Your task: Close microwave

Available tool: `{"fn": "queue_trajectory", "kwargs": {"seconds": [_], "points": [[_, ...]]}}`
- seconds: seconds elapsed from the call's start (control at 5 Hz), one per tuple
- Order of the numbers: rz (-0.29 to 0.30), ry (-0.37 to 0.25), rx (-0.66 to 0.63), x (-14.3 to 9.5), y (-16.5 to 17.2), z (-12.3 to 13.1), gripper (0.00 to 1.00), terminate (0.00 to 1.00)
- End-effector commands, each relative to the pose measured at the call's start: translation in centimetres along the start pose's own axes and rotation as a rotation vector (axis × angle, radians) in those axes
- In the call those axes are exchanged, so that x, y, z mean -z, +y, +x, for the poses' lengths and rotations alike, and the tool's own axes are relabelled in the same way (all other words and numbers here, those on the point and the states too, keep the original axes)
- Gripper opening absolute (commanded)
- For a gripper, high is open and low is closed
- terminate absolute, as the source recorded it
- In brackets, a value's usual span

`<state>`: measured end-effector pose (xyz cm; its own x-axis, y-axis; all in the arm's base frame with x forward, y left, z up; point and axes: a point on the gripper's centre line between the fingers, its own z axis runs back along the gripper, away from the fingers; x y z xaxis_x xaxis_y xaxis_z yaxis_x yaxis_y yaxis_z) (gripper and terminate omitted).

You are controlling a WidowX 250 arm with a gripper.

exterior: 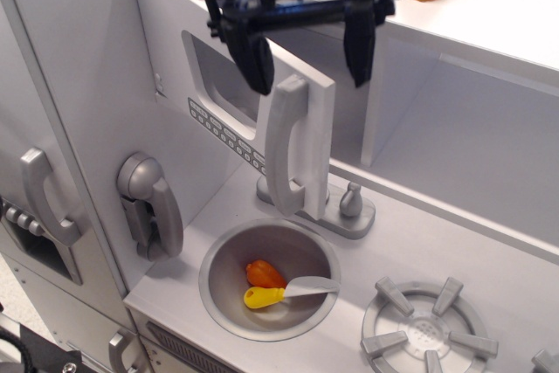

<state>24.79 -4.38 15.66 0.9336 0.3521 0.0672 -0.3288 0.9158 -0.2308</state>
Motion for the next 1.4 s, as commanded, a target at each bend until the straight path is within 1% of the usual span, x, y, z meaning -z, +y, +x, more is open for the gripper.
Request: {"fn": "queue_trajectory", "kwargs": {"seconds": [0.0, 0.2, 0.4, 0.6, 0.8, 1.0, 1.2], "points": [[0.066, 0.021, 0.169, 0.1, 3.6, -5.0, 1.0, 0.0], [0.139, 0.008, 0.15, 2.6, 6.9, -3.8, 1.0, 0.0], [0.218, -0.01, 0.119, 4.6, 9.3, -2.6, 1.0, 0.0], [0.273, 0.005, 0.071, 5.3, 10.9, -0.9, 1.0, 0.0], [0.292, 0.068, 0.055, 5.9, 11.4, 0.3, 1.0, 0.0], [0.303, 0.062, 0.034, 6.8, 10.9, 1.8, 1.0, 0.0], [0.271, 0.043, 0.041, 6.3, 9.6, 2.5, 1.0, 0.0]]}}
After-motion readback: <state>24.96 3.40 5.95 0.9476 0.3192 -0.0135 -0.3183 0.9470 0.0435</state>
